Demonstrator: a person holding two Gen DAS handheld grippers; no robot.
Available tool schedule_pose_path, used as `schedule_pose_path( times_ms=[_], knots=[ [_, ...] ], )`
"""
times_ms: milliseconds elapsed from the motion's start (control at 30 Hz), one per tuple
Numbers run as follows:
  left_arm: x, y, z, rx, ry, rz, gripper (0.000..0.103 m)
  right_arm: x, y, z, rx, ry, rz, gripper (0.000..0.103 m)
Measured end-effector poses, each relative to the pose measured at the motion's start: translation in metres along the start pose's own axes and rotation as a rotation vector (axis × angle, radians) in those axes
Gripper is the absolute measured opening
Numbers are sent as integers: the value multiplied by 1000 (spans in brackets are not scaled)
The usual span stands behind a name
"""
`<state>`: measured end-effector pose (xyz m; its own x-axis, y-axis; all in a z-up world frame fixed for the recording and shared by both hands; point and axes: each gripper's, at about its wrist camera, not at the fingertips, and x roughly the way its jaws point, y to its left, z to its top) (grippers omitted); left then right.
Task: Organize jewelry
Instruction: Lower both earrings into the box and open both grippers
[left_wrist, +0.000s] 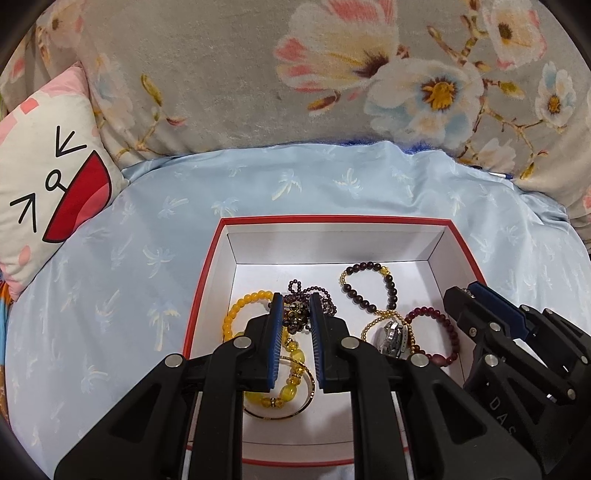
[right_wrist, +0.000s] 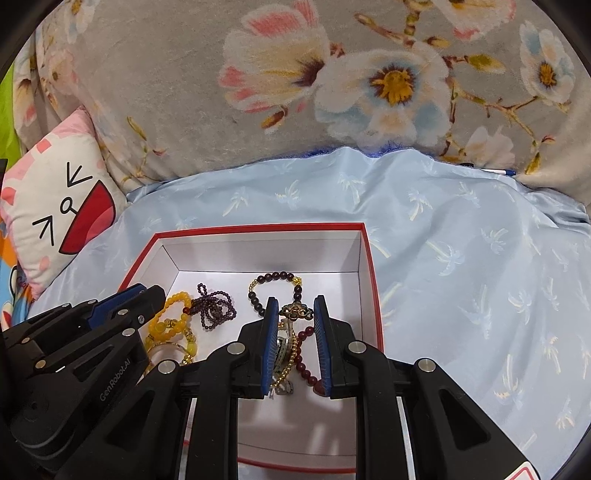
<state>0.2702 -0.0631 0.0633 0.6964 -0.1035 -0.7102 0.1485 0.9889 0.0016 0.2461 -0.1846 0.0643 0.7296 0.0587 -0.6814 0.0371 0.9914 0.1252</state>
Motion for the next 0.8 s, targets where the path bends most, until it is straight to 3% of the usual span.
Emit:
schedule_pose_path(
  times_ms=[800],
  knots=[
    [21, -3, 4, 3, 20, 5, 14, 19, 1, 3, -5, 20, -15, 19]
  ],
)
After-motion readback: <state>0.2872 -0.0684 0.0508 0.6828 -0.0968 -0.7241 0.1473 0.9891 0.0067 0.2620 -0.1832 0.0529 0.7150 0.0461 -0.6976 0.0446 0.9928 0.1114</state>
